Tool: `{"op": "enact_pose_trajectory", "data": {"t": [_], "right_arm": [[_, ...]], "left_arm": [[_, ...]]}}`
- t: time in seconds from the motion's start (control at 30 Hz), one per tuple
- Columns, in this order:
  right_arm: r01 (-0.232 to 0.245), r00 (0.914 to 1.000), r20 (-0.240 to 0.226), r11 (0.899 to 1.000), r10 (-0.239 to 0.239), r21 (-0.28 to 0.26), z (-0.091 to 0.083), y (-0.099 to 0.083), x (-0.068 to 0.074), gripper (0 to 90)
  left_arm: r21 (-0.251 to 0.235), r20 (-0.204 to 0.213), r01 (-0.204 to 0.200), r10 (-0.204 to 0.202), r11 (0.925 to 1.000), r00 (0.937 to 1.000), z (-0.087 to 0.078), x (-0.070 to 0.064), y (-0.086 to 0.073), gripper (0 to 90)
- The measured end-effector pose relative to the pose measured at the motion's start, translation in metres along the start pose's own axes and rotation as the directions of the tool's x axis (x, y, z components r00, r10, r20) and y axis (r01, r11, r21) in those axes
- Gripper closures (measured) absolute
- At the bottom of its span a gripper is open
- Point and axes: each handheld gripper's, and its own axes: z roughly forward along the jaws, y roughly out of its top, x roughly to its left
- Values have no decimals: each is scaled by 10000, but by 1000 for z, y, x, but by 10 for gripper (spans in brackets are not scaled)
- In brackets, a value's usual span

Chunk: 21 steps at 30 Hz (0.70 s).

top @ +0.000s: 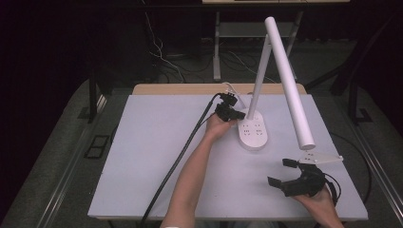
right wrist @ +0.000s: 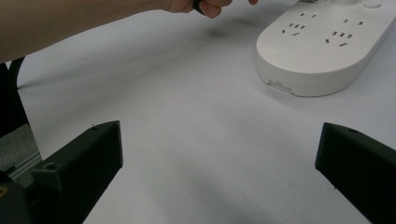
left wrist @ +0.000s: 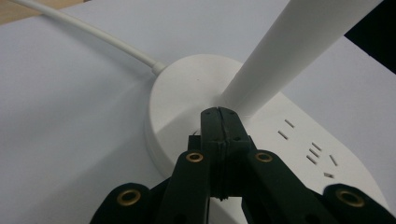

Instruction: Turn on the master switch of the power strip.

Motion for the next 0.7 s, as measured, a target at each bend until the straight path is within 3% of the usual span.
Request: {"op": "enact_pose_trajectory", "data": {"t": [0.13,0.27,0.4,0.53,0.67,0.7], "right_arm": [[24,10000,4,10000,-24,-35,0,0,1,2],[-15,10000,-15,10000,15,-89,-2,0,1,2],[-65,10000,8,9998,65,-186,-5,0,1,2],[-144,9999,58,9996,145,-224,-6,-1,0,2],[-132,9999,54,9997,133,-216,-6,-1,0,2],[-132,9999,54,9997,133,-216,-6,-1,0,2]], "left_arm": [[54,-91,-44,45,10000,9999,1,-1,0,900],[-19,6,358,-358,9994,9994,2,1,-2,900],[-38,-138,251,-252,9997,9996,2,-1,-2,900],[27,-25,599,-599,9982,9982,3,1,-2,900],[202,-195,435,-431,9988,9989,3,-1,0,900],[129,-200,574,-571,9983,9982,4,-1,0,900]]}}
